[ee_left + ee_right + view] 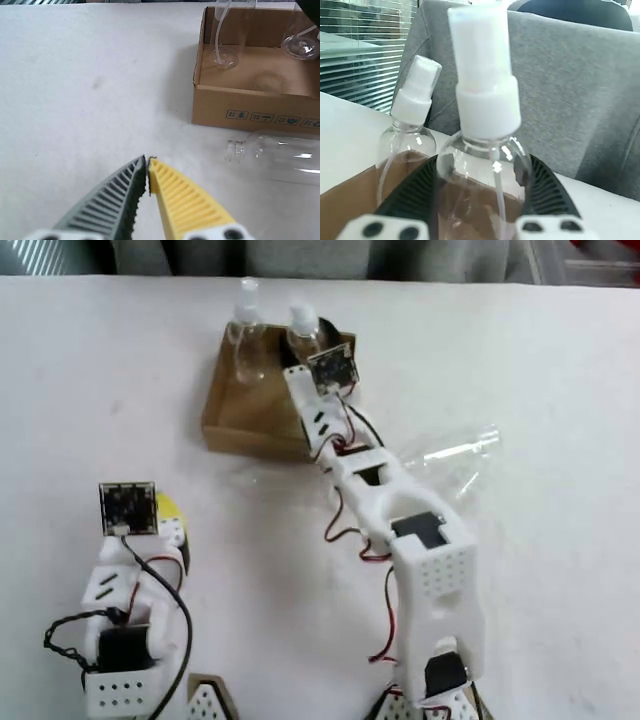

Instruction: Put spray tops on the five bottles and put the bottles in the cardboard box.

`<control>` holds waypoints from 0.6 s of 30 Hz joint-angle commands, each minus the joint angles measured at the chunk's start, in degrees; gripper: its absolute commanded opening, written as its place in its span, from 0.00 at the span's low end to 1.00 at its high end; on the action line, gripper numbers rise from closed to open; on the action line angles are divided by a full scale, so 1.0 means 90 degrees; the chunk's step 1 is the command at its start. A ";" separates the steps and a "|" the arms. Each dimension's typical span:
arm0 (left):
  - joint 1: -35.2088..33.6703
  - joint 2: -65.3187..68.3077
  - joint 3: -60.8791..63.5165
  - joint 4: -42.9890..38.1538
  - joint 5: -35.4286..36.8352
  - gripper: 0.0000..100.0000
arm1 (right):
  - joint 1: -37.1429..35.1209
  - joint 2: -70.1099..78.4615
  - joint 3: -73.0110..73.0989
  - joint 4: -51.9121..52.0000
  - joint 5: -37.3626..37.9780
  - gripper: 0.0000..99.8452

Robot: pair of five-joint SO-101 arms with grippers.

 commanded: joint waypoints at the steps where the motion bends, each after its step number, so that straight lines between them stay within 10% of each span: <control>1: 0.0103 -0.0083 -0.0010 0.0039 -0.0039 0.03 | 0.0112 0.0230 -0.0801 0.0024 0.0020 0.04; 18: 0.0103 -0.0083 -0.0010 0.0039 -0.0039 0.03 | 0.0317 0.0796 -0.1387 0.0269 0.0020 0.04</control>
